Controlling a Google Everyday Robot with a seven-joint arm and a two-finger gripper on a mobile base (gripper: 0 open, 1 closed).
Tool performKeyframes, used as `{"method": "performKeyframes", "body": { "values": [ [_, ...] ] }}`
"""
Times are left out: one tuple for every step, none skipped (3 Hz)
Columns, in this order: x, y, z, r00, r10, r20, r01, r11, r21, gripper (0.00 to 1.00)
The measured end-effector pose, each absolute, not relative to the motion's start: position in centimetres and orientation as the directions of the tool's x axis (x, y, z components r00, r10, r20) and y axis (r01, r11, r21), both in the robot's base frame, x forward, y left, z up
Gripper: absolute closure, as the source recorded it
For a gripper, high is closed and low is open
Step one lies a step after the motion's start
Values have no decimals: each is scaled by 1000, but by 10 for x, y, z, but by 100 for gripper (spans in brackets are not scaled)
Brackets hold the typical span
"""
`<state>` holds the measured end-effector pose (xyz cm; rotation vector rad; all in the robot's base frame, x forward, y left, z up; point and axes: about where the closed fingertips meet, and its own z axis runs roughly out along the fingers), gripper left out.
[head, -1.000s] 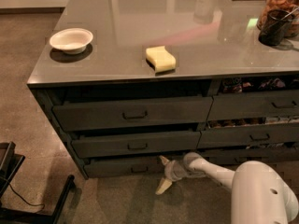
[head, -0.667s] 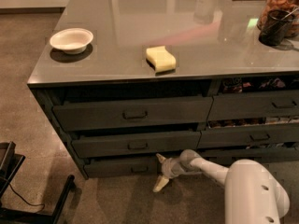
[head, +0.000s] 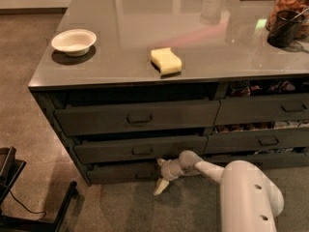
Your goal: Open bottom drawer
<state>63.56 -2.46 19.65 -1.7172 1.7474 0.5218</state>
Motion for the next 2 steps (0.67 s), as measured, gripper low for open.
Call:
{"method": "performKeyframes", "body": {
  "values": [
    [639,-18,189,60,-761,-645,-986,54,-156,0],
    [640,-18,182,74,-793,-604,-983,43,-178,0]
  ]
}}
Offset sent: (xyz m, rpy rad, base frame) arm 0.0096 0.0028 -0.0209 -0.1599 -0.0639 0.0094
